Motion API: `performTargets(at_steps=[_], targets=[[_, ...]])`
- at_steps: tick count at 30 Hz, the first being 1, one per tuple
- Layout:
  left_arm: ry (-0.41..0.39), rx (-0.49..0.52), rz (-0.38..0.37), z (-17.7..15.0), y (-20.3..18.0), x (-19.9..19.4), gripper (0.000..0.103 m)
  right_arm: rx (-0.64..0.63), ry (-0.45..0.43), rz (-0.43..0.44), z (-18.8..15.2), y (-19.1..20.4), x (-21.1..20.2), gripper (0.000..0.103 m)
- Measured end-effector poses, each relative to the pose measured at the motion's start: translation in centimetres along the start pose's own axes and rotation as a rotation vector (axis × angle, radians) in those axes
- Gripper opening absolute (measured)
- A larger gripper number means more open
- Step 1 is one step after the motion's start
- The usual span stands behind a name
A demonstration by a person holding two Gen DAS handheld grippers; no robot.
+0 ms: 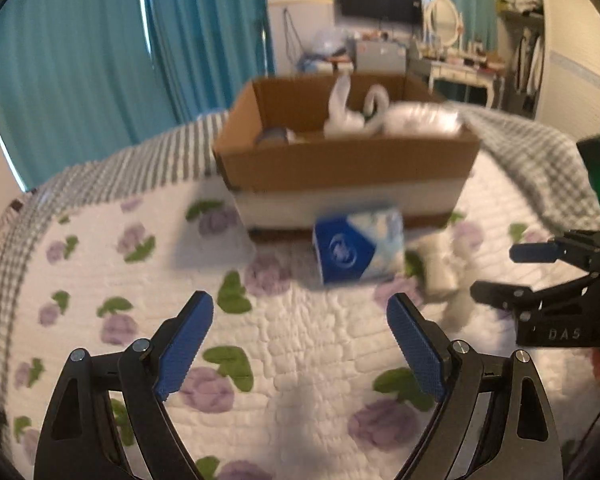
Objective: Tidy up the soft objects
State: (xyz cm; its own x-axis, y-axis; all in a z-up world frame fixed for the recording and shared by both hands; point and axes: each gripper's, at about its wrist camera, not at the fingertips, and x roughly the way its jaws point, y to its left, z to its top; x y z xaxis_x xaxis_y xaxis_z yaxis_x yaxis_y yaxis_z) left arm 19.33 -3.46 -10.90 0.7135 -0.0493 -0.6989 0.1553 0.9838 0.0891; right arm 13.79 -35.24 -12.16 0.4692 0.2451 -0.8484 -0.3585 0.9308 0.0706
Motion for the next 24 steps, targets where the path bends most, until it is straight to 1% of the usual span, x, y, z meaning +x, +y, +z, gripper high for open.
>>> performTargets(at_steps=[1, 2, 3, 4, 6, 8, 9, 10, 12, 16, 20, 24], targets=[[0.018, -0.006, -0.006, -0.4, 0.0, 1.0, 0.090, -0.003, 0.013, 0.001, 0.1, -0.1, 0.7, 0.066], [0.034, -0.012, -0.015, -0.7, 0.1, 1.7, 0.090, -0.005, 0.025, 0.005, 0.2, -0.3, 1.3, 0.066], [0.050, -0.016, -0.026, -0.8, 0.2, 2.1, 0.090, -0.006, 0.039, 0.025, 0.3, -0.4, 2.0, 0.065], [0.061, -0.018, -0.035, -1.0, 0.2, 2.6, 0.090, -0.010, 0.050, 0.048, 0.3, -0.4, 2.6, 0.063], [0.079, -0.016, -0.044, -1.4, 0.0, 3.3, 0.090, -0.037, 0.056, 0.051, 0.3, -0.1, 3.3, 0.060], [0.089, -0.007, -0.038, -1.6, -0.3, 3.6, 0.090, -0.055, 0.052, 0.068, 0.3, 0.1, 3.4, 0.049], [0.092, -0.004, -0.038, -1.7, -0.4, 3.7, 0.090, -0.064, 0.047, 0.088, 0.3, 0.4, 3.2, 0.038], [0.096, -0.001, -0.039, -1.7, -0.6, 3.6, 0.090, -0.075, 0.045, 0.091, 0.3, 0.6, 3.0, 0.036], [0.101, 0.004, -0.034, -1.8, -1.0, 3.3, 0.090, -0.090, 0.037, 0.081, 0.2, 0.8, 2.8, 0.035], [0.090, 0.012, -0.046, -1.8, -2.2, 1.7, 0.090, -0.032, -0.003, 0.109, -0.1, -0.2, 1.2, 0.035], [0.077, 0.018, -0.082, -1.2, -4.2, 0.3, 0.090, 0.020, -0.050, 0.109, -0.7, -1.4, -0.8, 0.035], [0.069, 0.007, -0.122, -0.4, -5.9, -0.1, 0.090, 0.036, -0.106, 0.079, -0.8, -2.5, -3.1, 0.035]])
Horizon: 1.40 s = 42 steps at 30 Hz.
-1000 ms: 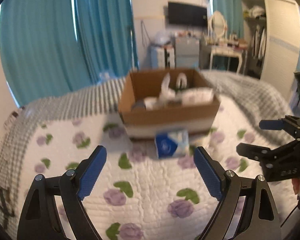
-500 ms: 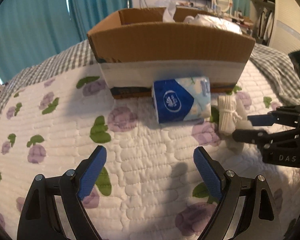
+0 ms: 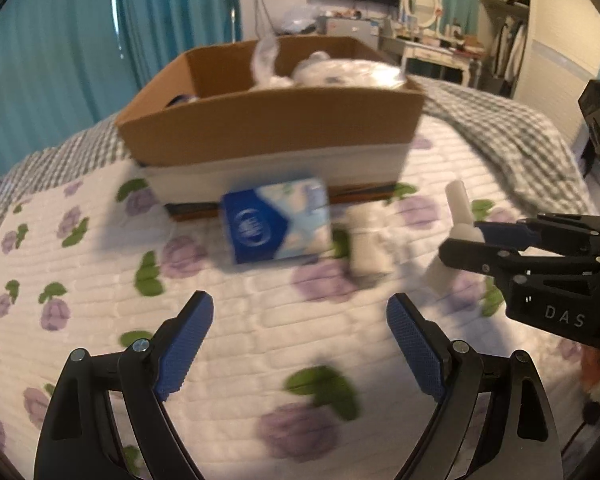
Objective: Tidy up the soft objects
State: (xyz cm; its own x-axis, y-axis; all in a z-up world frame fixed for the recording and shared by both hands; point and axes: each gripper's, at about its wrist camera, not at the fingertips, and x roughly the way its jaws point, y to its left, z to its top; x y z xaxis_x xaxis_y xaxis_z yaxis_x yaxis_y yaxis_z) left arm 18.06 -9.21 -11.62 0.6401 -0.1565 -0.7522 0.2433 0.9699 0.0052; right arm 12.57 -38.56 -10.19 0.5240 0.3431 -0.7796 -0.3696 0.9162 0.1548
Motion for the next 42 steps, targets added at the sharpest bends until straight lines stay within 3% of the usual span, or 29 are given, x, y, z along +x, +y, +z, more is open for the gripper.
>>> performTargets(at_steps=[8, 11, 17, 18, 20, 22, 24, 31, 42], targets=[[0.008, -0.053, -0.020, 1.8, -2.7, 3.1, 0.087, 0.001, -0.034, -0.086, 1.8, -4.0, -1.0, 0.035], [0.033, -0.068, -0.034, 2.4, -3.6, 5.1, 0.070, 0.027, -0.028, -0.067, 1.9, -5.0, -0.1, 0.035], [0.041, -0.058, -0.012, 3.0, -4.4, 8.5, 0.067, 0.025, 0.006, -0.044, 1.4, -5.7, 1.7, 0.035], [0.038, -0.049, -0.007, 2.9, -4.5, 8.6, 0.058, 0.029, 0.004, -0.038, 1.5, -5.8, 1.7, 0.035], [0.034, -0.036, 0.003, 2.9, -4.8, 8.7, 0.051, 0.032, -0.002, -0.032, 1.5, -5.9, 1.6, 0.035], [0.031, -0.039, -0.008, 2.9, -4.5, 8.5, 0.039, 0.032, -0.007, -0.030, 1.4, -5.9, 1.6, 0.035], [0.035, -0.024, -0.003, 2.8, -4.4, 8.1, 0.029, 0.027, -0.014, -0.032, 1.3, -5.8, 1.4, 0.035], [0.044, -0.006, -0.040, 1.7, -3.6, 4.5, 0.029, 0.027, -0.048, -0.051, 0.6, -4.7, -1.3, 0.035], [-0.109, 0.034, -0.054, 4.2, -2.3, -7.4, 0.029, -0.056, -0.183, -0.091, 2.4, 1.2, -12.4, 0.035]])
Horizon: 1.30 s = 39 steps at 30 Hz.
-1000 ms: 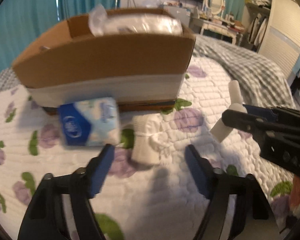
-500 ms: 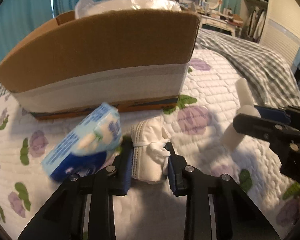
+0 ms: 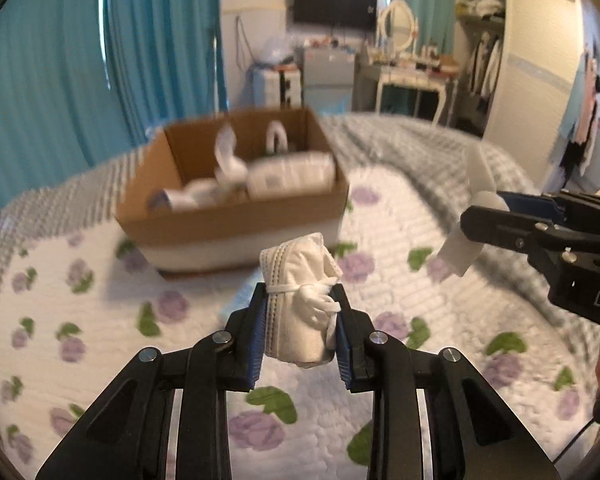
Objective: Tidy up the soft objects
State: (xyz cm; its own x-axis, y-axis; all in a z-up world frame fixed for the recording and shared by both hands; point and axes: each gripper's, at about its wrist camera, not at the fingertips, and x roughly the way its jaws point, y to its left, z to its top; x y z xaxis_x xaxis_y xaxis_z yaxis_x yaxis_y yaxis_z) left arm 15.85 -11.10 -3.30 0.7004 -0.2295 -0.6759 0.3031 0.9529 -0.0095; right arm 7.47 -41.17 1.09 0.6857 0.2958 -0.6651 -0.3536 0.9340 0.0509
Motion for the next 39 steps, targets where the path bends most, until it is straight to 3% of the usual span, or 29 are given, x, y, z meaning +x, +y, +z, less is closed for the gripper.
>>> performTargets(at_steps=[11, 19, 24, 29, 35, 39], targets=[[-0.200, -0.035, -0.003, 5.3, 4.3, -11.5, 0.029, -0.078, -0.147, 0.008, 6.1, 6.3, -10.1, 0.035], [-0.282, -0.019, 0.060, 8.6, 7.3, -13.6, 0.029, -0.152, -0.240, 0.051, 11.6, 10.1, -12.2, 0.035], [-0.289, -0.031, 0.075, 11.9, 9.6, -10.1, 0.029, -0.168, -0.261, 0.054, 15.7, 11.1, -8.9, 0.035], [-0.263, -0.016, 0.104, 14.7, 11.6, -4.7, 0.029, -0.135, -0.235, 0.062, 19.2, 9.9, -2.4, 0.035], [-0.191, -0.010, 0.102, 16.5, 13.7, 4.4, 0.029, -0.056, -0.153, 0.057, 20.8, 6.6, 7.5, 0.035], [-0.119, -0.030, 0.088, 16.0, 14.5, 10.2, 0.029, -0.021, -0.077, 0.037, 19.8, 4.3, 13.8, 0.035]])
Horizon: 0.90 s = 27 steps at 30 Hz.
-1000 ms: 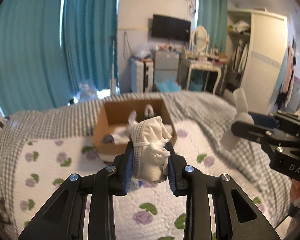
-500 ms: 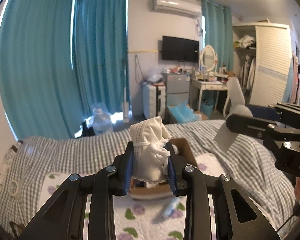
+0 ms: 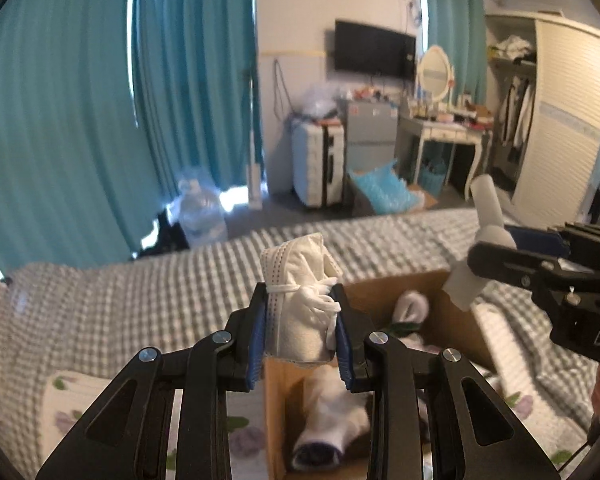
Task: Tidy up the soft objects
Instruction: 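Lower the glove and cloth bundle into the box and open both tools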
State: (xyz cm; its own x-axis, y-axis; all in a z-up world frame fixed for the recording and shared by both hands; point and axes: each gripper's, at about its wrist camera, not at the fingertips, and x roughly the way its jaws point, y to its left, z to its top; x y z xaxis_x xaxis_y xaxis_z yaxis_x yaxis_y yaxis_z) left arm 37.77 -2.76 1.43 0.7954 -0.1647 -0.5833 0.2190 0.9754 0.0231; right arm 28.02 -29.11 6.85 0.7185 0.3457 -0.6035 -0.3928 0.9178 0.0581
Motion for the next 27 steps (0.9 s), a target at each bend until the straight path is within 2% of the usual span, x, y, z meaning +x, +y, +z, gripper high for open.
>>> performTargets(at_steps=[6, 10, 11, 12, 13, 14, 20, 23, 27], targets=[[0.041, 0.041, -0.034, -2.6, -0.9, 3.8, 0.030, 0.040, 0.091, -0.007, -3.7, -3.1, 6.3, 0.036], [0.026, 0.105, 0.007, -3.4, -2.1, 4.2, 0.033, 0.055, 0.092, -0.001, -4.6, -4.0, 7.4, 0.040], [0.029, 0.109, 0.014, -3.3, -2.4, 4.5, 0.037, 0.058, 0.085, -0.006, -4.5, -4.0, 7.3, 0.047], [0.031, 0.105, 0.016, -3.3, -2.3, 4.6, 0.053, 0.057, 0.075, -0.014, -4.5, -4.0, 7.0, 0.054], [0.026, 0.090, 0.016, -3.3, -2.2, 4.3, 0.070, 0.057, 0.063, -0.027, -4.5, -3.8, 6.7, 0.069], [0.015, 0.076, 0.030, -3.1, -2.0, 4.1, 0.073, 0.058, 0.048, -0.036, -4.2, -3.8, 6.1, 0.072], [-0.023, 0.035, 0.040, -1.6, -1.1, -0.8, 0.074, 0.063, -0.031, -0.072, -2.2, -2.8, -0.5, 0.072], [-0.085, 0.042, 0.057, 0.0, -1.1, -6.2, 0.074, 0.050, -0.067, -0.086, -1.0, -2.0, -5.0, 0.073], [-0.172, 0.039, 0.041, 1.9, -1.1, -14.0, 0.076, 0.001, -0.149, -0.103, 0.7, 0.6, -13.5, 0.074]])
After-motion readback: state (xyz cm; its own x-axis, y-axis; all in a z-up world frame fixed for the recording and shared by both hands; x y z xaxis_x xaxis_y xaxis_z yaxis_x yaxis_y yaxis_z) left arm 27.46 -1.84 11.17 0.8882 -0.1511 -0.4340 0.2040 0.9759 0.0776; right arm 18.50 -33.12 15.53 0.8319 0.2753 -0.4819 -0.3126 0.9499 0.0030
